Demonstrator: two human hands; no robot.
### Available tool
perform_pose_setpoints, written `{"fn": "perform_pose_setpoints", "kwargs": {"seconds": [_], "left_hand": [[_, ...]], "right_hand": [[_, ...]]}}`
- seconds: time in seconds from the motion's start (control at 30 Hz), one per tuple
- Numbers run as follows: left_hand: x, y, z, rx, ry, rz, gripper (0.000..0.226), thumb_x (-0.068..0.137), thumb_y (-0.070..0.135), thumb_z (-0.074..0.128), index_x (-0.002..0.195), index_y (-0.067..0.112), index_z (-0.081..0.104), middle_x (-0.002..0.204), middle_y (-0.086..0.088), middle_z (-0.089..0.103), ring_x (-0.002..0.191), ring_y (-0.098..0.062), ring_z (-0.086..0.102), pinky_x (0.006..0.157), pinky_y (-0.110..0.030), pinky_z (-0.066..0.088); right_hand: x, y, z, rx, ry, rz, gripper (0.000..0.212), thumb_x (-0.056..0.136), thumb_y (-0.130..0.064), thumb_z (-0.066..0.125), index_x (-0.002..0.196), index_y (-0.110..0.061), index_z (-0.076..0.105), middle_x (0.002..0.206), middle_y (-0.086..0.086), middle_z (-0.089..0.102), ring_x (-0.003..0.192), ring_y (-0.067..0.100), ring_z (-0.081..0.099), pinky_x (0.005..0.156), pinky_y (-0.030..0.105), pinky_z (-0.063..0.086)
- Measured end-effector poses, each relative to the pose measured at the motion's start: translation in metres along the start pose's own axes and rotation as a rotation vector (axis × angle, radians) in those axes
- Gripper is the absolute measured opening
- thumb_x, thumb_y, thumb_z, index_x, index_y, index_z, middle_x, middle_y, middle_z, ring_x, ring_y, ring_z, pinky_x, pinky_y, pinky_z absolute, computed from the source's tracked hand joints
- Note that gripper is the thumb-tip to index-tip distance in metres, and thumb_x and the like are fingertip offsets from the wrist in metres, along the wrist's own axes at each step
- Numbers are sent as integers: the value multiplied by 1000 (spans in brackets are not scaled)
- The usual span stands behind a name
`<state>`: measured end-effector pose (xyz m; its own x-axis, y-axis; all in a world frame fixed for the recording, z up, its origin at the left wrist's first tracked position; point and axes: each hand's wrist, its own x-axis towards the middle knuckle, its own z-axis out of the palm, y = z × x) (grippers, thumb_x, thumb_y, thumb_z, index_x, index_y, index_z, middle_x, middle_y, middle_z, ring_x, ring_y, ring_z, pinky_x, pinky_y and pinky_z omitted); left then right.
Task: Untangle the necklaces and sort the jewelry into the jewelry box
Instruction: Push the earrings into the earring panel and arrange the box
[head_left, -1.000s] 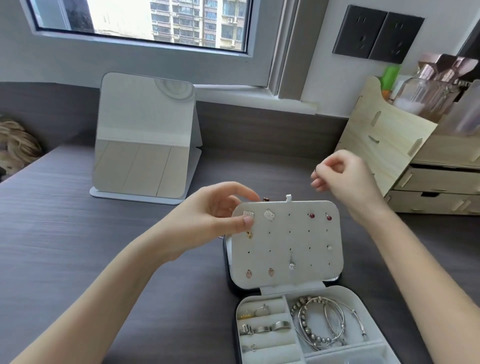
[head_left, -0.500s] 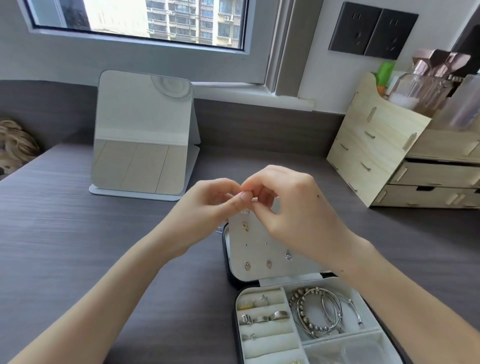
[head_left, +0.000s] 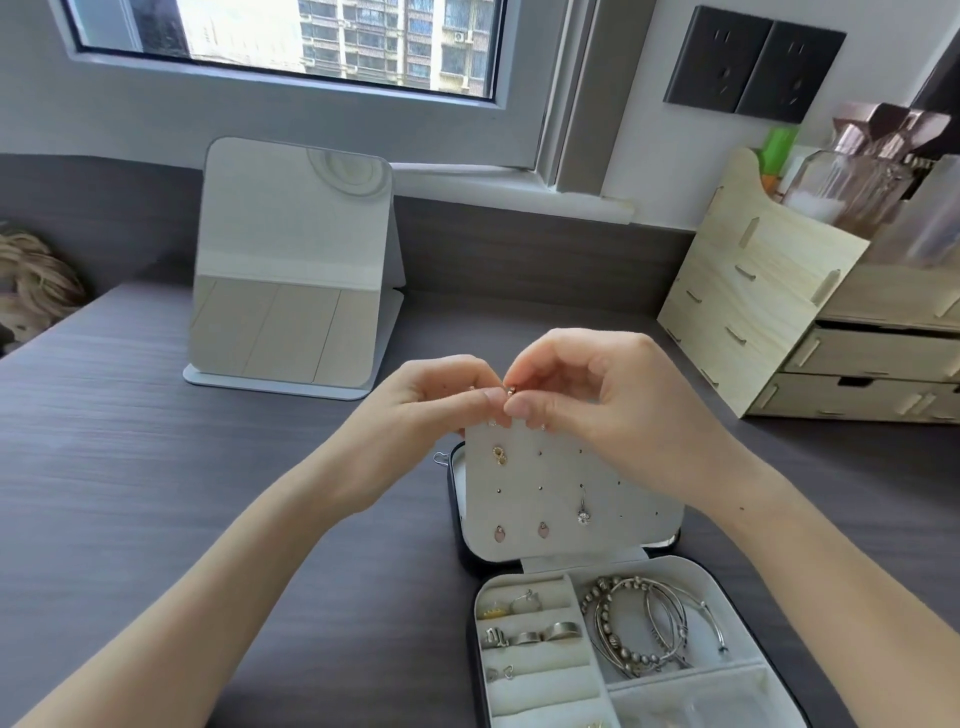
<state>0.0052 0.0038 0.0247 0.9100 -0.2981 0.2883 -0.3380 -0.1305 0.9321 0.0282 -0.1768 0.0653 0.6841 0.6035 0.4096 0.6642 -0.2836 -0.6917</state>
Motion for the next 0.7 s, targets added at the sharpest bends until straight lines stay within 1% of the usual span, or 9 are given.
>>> {"fn": "perform_pose_setpoints", "kwargs": {"seconds": [0.07,0.13,0.27,0.3,0.37,0.47,0.57,0.63,0.7], "left_hand": [[0,-1,-1,-25,-8,-8,29,78,40,59,83,12,67,88,-20,63,86,-28,58,81,-33,44],[0,-1,-3,-58,-23,-12,24,76,36,63,82,12,67,88,-23,62,84,-26,57,79,-32,43],[0,-1,-5,-85,-54,-35,10,76,22,68,77,12,67,84,-11,58,82,-21,55,77,-29,43],[0,0,-5,-100,-67,-43,9,75,22,69,76,12,67,84,-9,57,82,-20,55,77,-27,43],[0,0,-5,-119,-94,-56,15,70,26,69,74,12,68,87,-6,55,83,-19,54,77,-25,42],[1,-1,-7,-127,-108,-79,24,67,27,69,76,5,68,89,-2,55,83,-17,55,78,-26,44],[1,-1,-7,-112,-110,-92,20,70,15,71,78,-3,67,90,-1,57,84,-16,57,76,-24,46],[1,-1,-8,-85,-93,-92,20,72,15,68,80,-4,67,90,-2,57,84,-16,58,76,-24,47],[1,0,-9,-64,-78,-75,23,71,23,71,81,2,69,91,-3,59,86,-16,59,77,-24,47]], "right_hand": [[0,0,-2,-9,-28,8,6,77,-13,74,80,-12,69,70,-7,66,65,5,63,63,14,47],[1,0,-3,-47,-47,-4,5,77,-12,74,79,-14,70,71,-9,66,67,5,62,64,14,47],[2,2,-4,-135,-76,-56,5,76,-18,74,78,-15,71,74,-8,66,71,8,60,66,18,46],[2,2,-4,-138,-89,-57,6,75,-21,73,77,-16,70,74,-7,65,71,10,59,65,20,46],[2,1,-7,-145,-131,-55,9,75,-25,71,76,-17,70,75,-6,64,70,13,55,64,24,45],[3,1,-7,-205,-192,-90,6,77,-28,69,76,-21,68,76,-9,61,75,7,49,68,18,40],[3,2,-8,-226,-249,-93,4,79,-28,66,78,-25,65,79,-8,61,76,4,45,70,15,36],[3,1,-9,-211,-309,-75,4,81,-28,64,78,-25,63,84,-8,62,82,7,47,74,20,39],[2,-2,-12,-177,-372,-53,6,83,-28,63,78,-27,60,91,-11,63,92,11,51,81,27,42]]}}
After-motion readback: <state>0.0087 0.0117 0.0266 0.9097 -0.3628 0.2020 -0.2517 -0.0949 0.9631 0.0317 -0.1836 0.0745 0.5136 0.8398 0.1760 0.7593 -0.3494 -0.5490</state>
